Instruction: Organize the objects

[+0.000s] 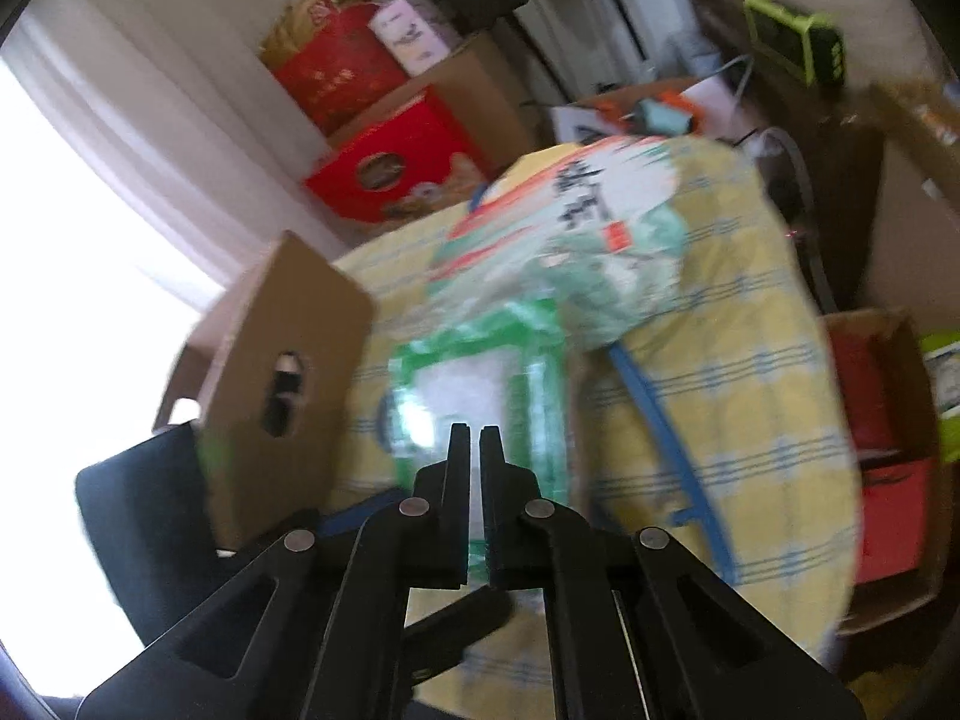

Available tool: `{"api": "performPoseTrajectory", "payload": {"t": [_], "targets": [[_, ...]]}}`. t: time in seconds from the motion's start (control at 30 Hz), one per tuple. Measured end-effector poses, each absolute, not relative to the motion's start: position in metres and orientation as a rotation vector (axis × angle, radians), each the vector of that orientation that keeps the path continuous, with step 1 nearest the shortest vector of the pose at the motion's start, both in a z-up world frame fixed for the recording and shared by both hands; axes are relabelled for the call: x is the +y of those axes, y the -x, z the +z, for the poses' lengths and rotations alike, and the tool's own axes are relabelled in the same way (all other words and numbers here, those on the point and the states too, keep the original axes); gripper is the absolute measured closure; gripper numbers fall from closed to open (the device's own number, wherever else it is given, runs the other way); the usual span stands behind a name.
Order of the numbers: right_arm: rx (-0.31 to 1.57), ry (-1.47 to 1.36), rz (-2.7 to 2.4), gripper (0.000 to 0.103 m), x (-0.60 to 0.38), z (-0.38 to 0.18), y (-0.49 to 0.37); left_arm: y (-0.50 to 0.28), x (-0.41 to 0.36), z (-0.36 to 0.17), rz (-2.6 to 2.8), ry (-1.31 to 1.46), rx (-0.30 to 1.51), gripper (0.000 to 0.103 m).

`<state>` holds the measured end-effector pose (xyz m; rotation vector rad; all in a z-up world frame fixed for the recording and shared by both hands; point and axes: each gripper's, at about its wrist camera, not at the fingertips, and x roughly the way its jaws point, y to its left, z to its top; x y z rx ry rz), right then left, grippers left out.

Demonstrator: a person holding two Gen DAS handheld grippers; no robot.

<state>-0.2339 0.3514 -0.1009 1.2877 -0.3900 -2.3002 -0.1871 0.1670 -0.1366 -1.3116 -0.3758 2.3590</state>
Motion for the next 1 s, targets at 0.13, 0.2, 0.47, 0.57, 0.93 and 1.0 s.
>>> {"api": "performPoseTrajectory", "payload": {"t": [0.13, 0.2, 0.47, 0.57, 0.93, 1.0], "targets": [[-0.384, -1.332, -2.348, 0.089, 0.362, -0.111, 0.240, 0.183, 0.159, -0.134, 2.339, 1.305, -0.427, 0.005], [-0.395, -1.344, -2.339, 0.086, 0.363, -0.117, 0.242, 0.180, 0.151, -0.130, 2.378, 1.292, -0.448, 0.005], [-0.393, -1.350, -2.311, 0.076, 0.349, -0.125, 0.245, 0.189, 0.142, -0.140, 2.512, 1.358, -0.462, 0.004], [-0.379, -1.349, -2.313, 0.074, 0.346, -0.125, 0.246, 0.194, 0.145, -0.146, 2.528, 1.382, -0.463, 0.003], [-0.425, -1.357, -2.275, 0.063, 0.342, -0.134, 0.251, 0.205, 0.146, -0.148, 2.463, 1.379, -0.532, 0.010], [-0.444, -1.352, -2.259, 0.063, 0.342, -0.135, 0.250, 0.204, 0.148, -0.147, 2.420, 1.377, -0.559, 0.018]]}}
